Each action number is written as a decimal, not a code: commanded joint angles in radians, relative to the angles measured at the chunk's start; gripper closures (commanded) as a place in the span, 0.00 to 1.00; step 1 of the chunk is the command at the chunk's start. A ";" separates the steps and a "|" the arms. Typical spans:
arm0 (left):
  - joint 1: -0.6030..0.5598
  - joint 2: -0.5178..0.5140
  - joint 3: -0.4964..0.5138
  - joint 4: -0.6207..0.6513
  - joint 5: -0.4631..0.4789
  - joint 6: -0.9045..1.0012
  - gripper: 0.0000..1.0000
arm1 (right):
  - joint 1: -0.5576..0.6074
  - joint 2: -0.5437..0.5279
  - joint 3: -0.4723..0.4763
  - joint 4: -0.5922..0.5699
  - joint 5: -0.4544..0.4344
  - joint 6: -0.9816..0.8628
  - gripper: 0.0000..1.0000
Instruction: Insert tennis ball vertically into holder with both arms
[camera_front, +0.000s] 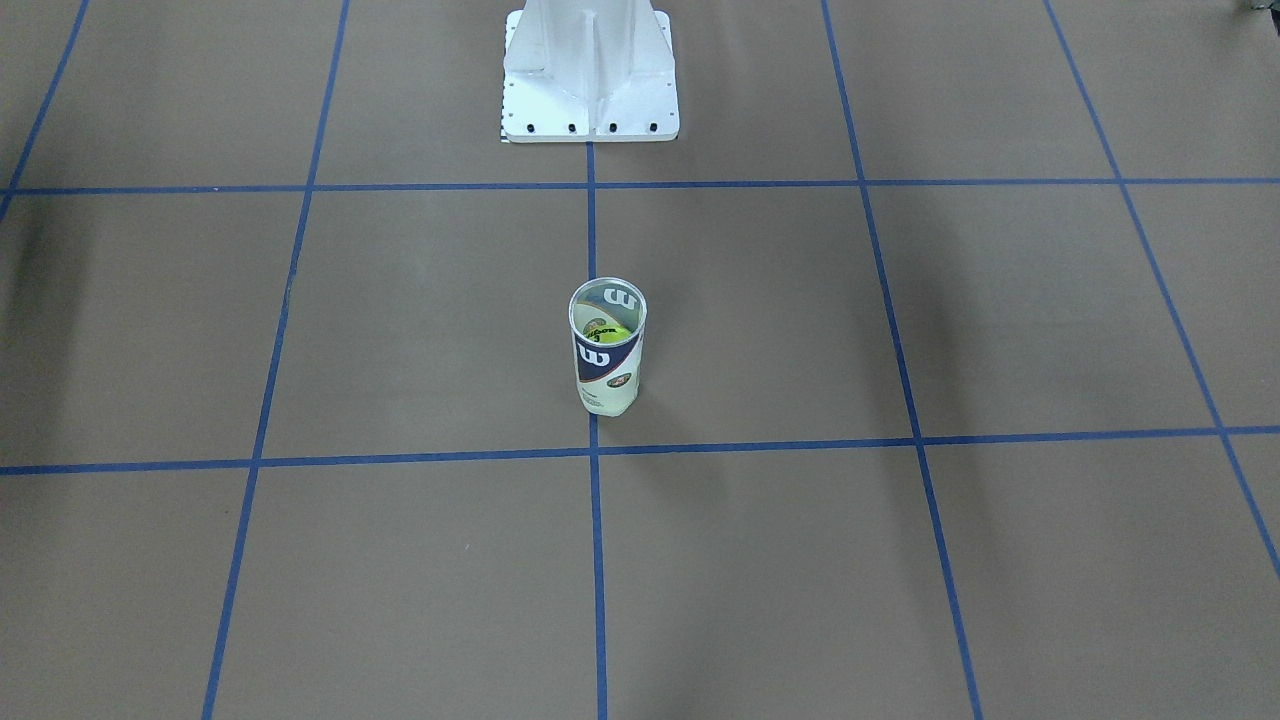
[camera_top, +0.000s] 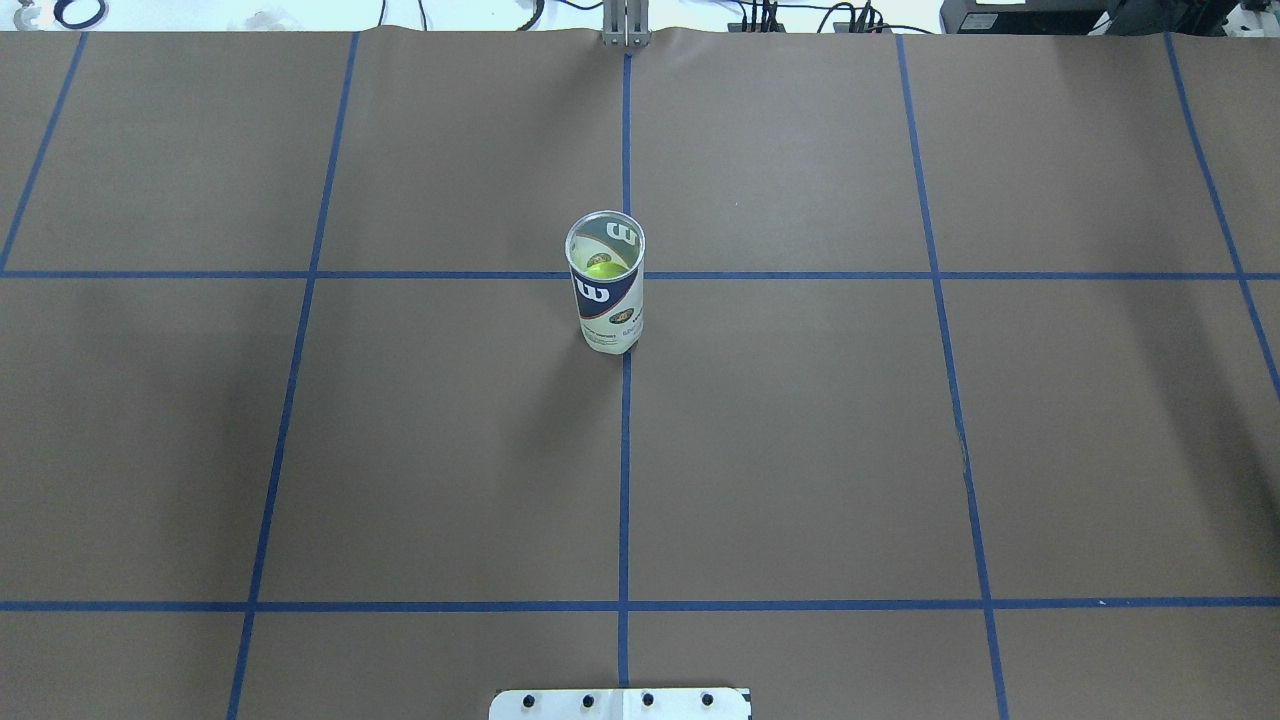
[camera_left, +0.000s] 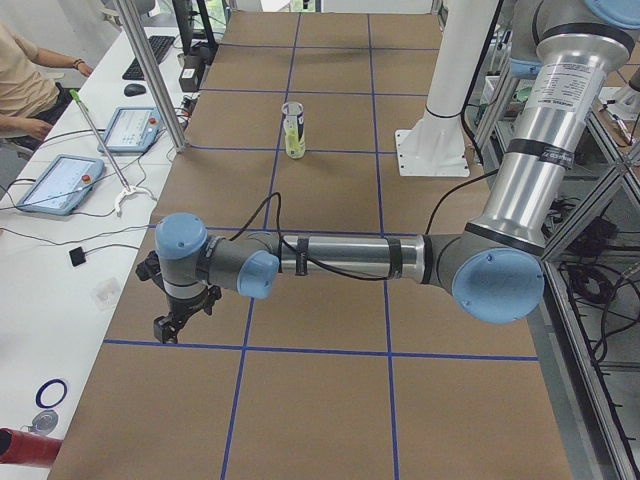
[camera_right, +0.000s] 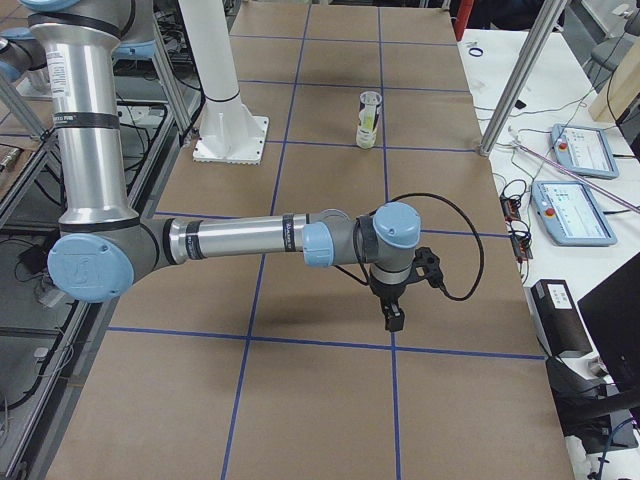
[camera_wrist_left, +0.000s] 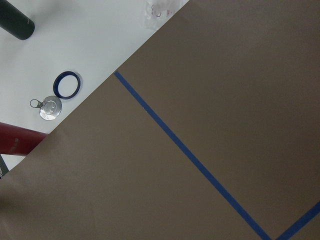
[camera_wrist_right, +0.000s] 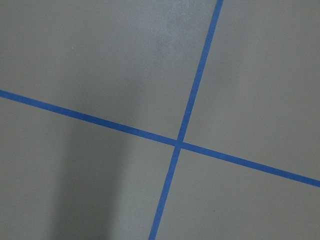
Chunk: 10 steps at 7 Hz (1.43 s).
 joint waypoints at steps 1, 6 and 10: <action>-0.015 0.118 -0.158 0.243 0.000 -0.022 0.00 | 0.000 -0.001 -0.002 0.000 0.000 -0.002 0.01; -0.032 0.341 -0.076 -0.110 0.093 -0.206 0.00 | 0.000 -0.001 -0.008 -0.002 0.000 0.000 0.01; -0.030 0.329 -0.170 0.036 -0.058 -0.374 0.00 | 0.000 -0.001 -0.008 -0.002 0.002 0.009 0.01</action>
